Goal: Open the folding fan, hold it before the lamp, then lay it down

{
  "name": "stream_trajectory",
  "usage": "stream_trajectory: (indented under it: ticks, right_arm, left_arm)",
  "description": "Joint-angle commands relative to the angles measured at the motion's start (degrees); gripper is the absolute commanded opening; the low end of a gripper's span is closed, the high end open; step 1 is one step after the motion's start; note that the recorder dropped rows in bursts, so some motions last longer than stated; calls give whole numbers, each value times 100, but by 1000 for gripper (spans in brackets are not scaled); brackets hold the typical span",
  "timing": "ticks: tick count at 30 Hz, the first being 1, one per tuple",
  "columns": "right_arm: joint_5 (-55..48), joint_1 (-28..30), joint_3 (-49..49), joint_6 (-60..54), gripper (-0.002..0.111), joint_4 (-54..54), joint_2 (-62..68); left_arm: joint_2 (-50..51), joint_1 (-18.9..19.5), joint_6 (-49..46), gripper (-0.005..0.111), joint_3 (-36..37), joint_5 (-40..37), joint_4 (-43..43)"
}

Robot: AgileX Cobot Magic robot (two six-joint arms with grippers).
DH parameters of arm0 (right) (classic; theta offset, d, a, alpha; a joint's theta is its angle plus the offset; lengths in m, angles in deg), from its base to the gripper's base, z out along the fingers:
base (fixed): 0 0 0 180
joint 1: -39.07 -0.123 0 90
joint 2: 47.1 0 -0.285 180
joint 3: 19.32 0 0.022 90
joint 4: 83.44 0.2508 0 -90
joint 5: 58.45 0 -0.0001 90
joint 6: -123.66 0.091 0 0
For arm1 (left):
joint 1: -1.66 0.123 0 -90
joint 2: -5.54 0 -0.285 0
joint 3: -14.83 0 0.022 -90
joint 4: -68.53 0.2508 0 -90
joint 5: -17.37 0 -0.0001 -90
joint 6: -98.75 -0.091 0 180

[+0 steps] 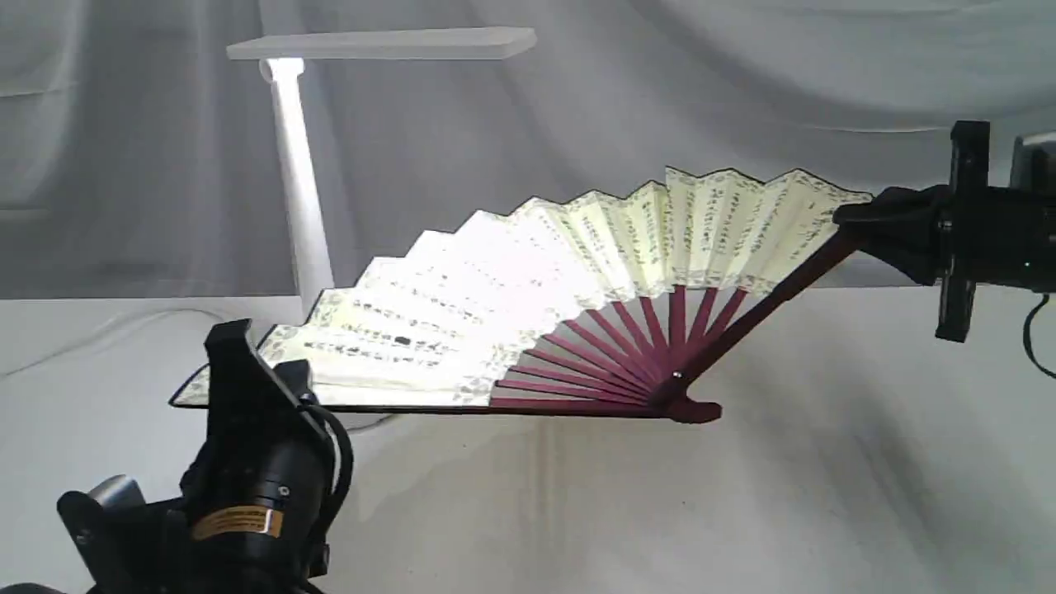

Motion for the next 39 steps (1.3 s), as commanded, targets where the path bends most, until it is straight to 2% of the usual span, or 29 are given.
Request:
stream_trajectory:
  ticks: [1,9,27,30,39]
  right_arm:
    - [-2,-75,-31,-198,0,-155,-189]
    - [-2,-98,-31,-8,0,-155,-355]
    - [-2,-610,-31,80,0,149,-703]
    - [-2,-610,-31,85,0,213,-794]
    - [-2,-826,-31,109,0,403,-875]
  left_arm:
    - [-330,7,79,0,149,196,-279]
    - [-831,18,-264,0,329,196,-473]
    - [-1592,18,-809,0,342,196,-665]
    - [-1754,158,-1280,0,342,196,-609]
    - [-2294,698,-1592,0,342,196,-435]
